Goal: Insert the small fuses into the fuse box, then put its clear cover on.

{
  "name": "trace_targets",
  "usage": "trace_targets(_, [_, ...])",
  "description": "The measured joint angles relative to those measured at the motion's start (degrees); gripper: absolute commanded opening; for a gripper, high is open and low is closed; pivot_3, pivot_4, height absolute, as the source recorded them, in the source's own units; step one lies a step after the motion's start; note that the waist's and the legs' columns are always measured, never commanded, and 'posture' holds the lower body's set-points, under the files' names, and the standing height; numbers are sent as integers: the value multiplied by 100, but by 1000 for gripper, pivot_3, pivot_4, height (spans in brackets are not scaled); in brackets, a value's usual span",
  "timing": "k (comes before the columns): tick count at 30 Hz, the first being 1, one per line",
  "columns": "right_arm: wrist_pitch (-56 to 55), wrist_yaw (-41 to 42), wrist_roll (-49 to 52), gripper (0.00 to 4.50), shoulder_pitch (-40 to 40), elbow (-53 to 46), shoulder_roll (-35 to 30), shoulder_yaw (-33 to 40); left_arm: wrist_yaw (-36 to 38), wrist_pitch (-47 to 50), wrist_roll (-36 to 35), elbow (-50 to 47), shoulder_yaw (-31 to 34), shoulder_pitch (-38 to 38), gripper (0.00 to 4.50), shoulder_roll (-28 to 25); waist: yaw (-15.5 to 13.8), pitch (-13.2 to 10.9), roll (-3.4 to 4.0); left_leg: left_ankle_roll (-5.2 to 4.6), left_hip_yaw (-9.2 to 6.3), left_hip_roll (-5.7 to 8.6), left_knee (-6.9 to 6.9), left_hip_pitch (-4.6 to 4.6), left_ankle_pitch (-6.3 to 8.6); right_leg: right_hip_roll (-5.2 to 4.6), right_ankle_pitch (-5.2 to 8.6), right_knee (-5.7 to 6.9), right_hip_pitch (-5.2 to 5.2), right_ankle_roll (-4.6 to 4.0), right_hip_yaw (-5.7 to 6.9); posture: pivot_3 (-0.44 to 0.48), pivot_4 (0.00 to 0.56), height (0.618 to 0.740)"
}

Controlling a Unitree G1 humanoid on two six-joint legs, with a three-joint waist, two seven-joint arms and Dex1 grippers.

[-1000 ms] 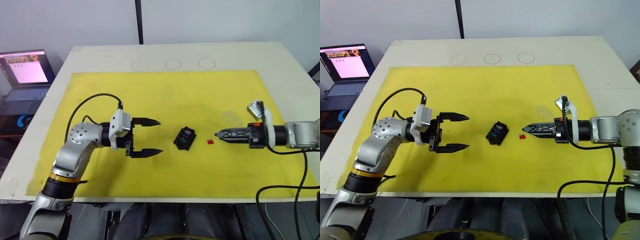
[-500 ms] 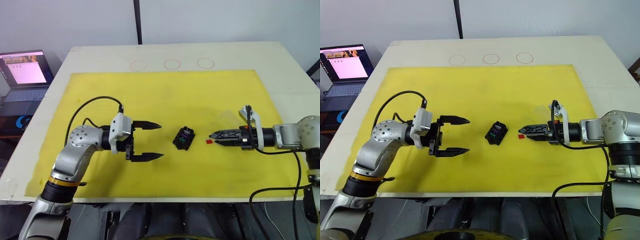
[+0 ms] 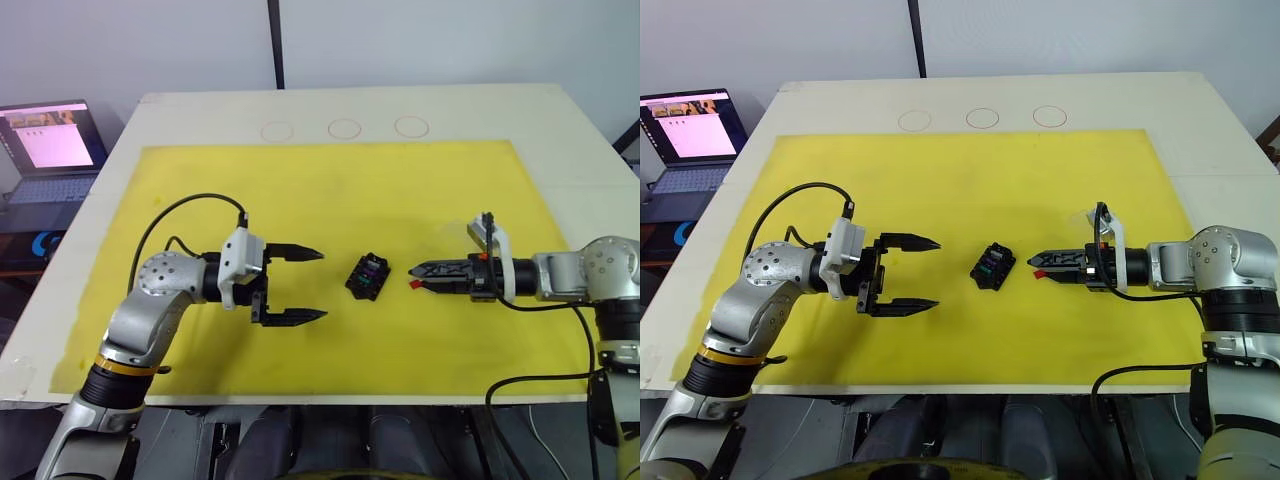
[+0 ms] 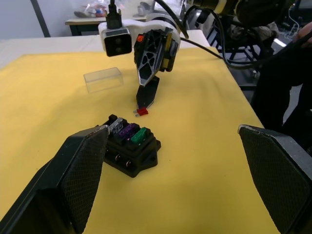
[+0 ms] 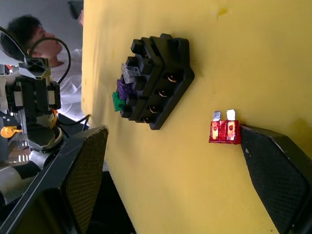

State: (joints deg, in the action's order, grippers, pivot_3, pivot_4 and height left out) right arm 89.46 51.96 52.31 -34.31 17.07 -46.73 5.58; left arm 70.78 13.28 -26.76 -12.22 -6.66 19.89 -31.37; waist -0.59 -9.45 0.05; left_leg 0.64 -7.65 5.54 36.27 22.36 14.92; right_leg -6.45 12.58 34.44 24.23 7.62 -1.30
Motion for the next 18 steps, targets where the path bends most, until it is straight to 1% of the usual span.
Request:
trace_targets(4, [-71,-48,-48,4486,94,-63,102,79,0,14,0,0,0,1,4500,-1,6,6,-6,0,0,0,0,-2,0,0,0,2,0,0,0,0,150,740])
trace_targets(7, [-116,-155,-124,3870,142,-67,230,172,-1,23,0,0,0,1,4500,-1,17,16,-20,1,-1,-1,-1,-4,-1,2,0,4,0,0,0,0,150,740])
trace_targets(8, [-133,-204,-159,3473,156,-67,269,189,-1,24,0,0,0,1,4500,-1,22,17,-21,1,-1,-1,0,-4,-1,2,0,5,0,0,0,0,150,740])
trace_targets(11, [-151,-337,-264,2500,193,-50,351,266,-5,28,0,0,0,1,4500,-1,32,18,-21,2,-1,-1,0,-4,-1,2,0,7,0,-1,-1,0,150,740])
trace_targets(13, [-155,-432,-338,1731,217,-42,417,323,-10,30,0,0,0,1,4500,-1,37,18,-20,2,-1,-1,-1,-4,-1,2,0,7,1,-1,-1,0,150,740])
trace_targets(18, [-87,-642,-377,34,357,-54,626,644,-42,32,1,-1,-1,3,4500,0,28,21,-23,3,-1,-1,1,-4,-2,1,0,10,1,-1,-1,0,150,740])
